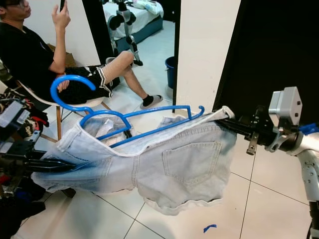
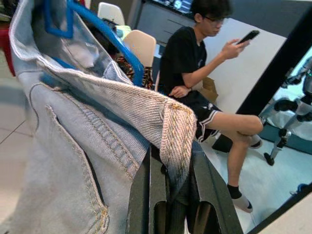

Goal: Hang hanger

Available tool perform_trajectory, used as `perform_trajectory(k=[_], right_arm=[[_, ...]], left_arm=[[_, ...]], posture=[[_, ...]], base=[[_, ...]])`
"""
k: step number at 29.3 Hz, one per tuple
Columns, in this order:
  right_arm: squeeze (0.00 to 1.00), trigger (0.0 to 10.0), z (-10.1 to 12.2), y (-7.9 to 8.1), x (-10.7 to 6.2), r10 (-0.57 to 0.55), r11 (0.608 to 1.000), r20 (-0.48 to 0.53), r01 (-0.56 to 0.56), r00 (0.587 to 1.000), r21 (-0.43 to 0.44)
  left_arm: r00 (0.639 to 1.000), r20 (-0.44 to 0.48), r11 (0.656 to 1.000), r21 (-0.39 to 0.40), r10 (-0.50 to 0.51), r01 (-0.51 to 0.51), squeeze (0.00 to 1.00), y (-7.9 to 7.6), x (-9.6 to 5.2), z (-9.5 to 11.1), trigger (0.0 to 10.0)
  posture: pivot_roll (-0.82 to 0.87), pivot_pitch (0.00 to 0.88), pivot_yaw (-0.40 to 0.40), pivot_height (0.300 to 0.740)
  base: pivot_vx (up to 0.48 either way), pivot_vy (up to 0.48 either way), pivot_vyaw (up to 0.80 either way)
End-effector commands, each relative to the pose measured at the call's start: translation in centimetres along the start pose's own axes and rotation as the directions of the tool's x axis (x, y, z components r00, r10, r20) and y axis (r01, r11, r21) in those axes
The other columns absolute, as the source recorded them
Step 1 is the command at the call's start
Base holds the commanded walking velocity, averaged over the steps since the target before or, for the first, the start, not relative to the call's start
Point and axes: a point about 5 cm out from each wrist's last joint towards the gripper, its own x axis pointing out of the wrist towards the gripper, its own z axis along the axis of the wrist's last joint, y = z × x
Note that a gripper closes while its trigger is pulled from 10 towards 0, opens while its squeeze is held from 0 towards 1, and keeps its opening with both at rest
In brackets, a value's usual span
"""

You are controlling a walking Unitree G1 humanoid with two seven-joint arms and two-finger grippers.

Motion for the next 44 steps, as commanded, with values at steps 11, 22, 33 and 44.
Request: perform_trajectory(k=[11,22,33,44], right_arm=[[0.0,10.0,2.7,-1.7,-1.5,-0.08,0.993,0.028,0.083,0.996,-0.087],[0.0,10.0,4.4,-0.2,3.4,0.131,0.978,0.048,-0.121,0.99,-0.172],[0.0,10.0,3.2,3.6,9.6,0.413,0.867,-0.101,-0.425,0.905,-0.261],[1.0,10.0,3.3,3.4,10.7,0.343,0.92,-0.025,-0.341,0.939,-0.193]], left_arm=[[0.984,-0.176,0.997,-0.073,0.005,-0.018,0.0,0.0,-0.7,-2.1,9.1],[0.985,-0.152,0.997,-0.03,-0.076,0.072,0.0,0.2,1.9,-1.5,9.1],[1.0,-0.018,0.997,0.079,0.015,-0.014,0.0,2.7,5.8,0.0,8.7],[0.999,0.021,0.997,0.066,0.027,-0.028,0.0,2.7,6.8,-0.4,8.9]], posture=[[0.07,0.079,0.009,0.74],[0.06,0.077,0.009,0.74],[0.03,0.067,0.003,0.74],[0.03,0.065,0.001,0.74]], base=[[0.0,0.0,0.0],[0.0,0.0,0.0],[0.0,0.0,0.0],[0.0,0.0,0.0]])
